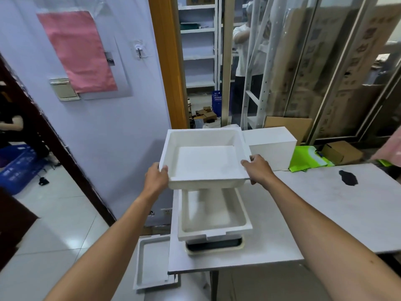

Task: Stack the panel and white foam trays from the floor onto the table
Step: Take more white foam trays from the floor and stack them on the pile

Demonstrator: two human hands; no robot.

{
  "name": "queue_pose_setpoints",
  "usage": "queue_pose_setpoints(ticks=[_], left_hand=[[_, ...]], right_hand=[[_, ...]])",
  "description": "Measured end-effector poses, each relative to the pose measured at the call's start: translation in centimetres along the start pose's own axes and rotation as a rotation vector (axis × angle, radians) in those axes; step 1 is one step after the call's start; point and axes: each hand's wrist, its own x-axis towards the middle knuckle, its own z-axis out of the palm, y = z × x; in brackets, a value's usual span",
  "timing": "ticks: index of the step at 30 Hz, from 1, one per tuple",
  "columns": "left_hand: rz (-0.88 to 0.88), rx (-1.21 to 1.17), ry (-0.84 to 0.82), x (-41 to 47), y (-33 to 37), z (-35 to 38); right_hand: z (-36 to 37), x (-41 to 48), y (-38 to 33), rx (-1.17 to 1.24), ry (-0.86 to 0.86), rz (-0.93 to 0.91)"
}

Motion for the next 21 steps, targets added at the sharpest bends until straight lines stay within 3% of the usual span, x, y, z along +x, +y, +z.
queue_pose_setpoints(ticks=[6, 12, 17, 21], left_hand=[[0.021, 0.002, 0.056, -0.3, 2.2, -1.5], [0.051, -0.063, 0.043, -0.3, 3.7, -3.1], [0.024, -0.162, -0.028, 0.4, 3.2, -4.6], [0.036, -0.159, -0.063, 0.3, 3.6, -4.5]], right_hand=[[-1.4, 1.5, -1.4, -0.045, -0.069, 0.069], [-3.1, 2.5, -2.9, -0.307, 0.082, -0.081], [-3.1, 2.5, -1.4, -0.465, -0.122, -0.143], [-2.3, 1.5, -0.6, -0.544, -0.145, -0.149]])
